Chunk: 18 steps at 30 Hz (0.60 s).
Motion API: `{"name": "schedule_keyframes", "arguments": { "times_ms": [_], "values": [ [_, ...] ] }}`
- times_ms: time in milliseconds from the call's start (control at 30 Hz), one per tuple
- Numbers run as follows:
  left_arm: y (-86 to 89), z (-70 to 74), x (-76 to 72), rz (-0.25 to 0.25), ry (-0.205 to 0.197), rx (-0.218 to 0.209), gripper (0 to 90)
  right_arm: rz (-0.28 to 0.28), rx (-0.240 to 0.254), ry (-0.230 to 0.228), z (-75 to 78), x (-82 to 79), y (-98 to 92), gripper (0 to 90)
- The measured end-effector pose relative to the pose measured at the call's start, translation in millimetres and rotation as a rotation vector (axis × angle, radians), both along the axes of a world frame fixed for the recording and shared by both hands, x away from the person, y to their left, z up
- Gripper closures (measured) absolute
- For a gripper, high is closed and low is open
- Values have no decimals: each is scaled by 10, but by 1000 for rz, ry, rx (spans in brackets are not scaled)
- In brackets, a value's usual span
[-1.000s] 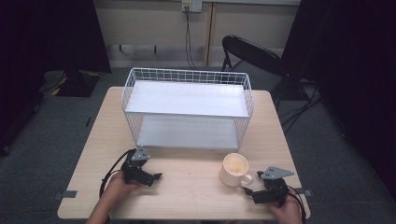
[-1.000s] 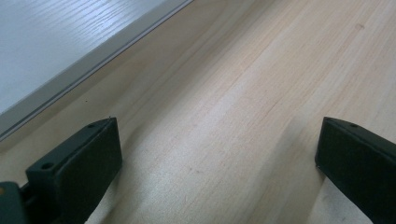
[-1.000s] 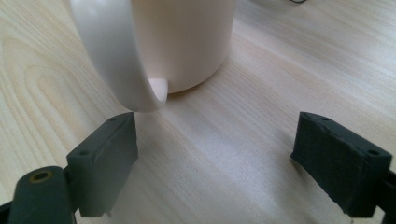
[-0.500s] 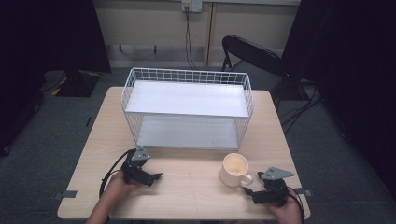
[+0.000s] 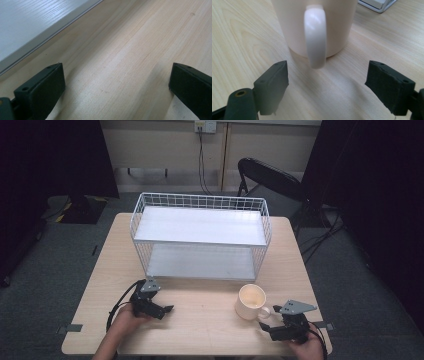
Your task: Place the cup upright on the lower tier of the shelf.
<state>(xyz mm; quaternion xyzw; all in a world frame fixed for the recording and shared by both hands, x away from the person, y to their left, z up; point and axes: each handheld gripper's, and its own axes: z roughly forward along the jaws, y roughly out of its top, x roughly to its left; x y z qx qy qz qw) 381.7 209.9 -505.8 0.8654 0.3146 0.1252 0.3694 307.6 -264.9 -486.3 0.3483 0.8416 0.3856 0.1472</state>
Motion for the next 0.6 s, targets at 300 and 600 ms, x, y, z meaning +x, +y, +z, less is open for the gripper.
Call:
{"name": "schedule_keyframes", "arguments": {
  "times_ms": [300,600],
  "values": [
    [0,0,0,0,0,0,0,25,27,-23,77,-44,74,182],
    [0,0,0,0,0,0,0,24,43,-45,126,-64,137,310]
  ]
}}
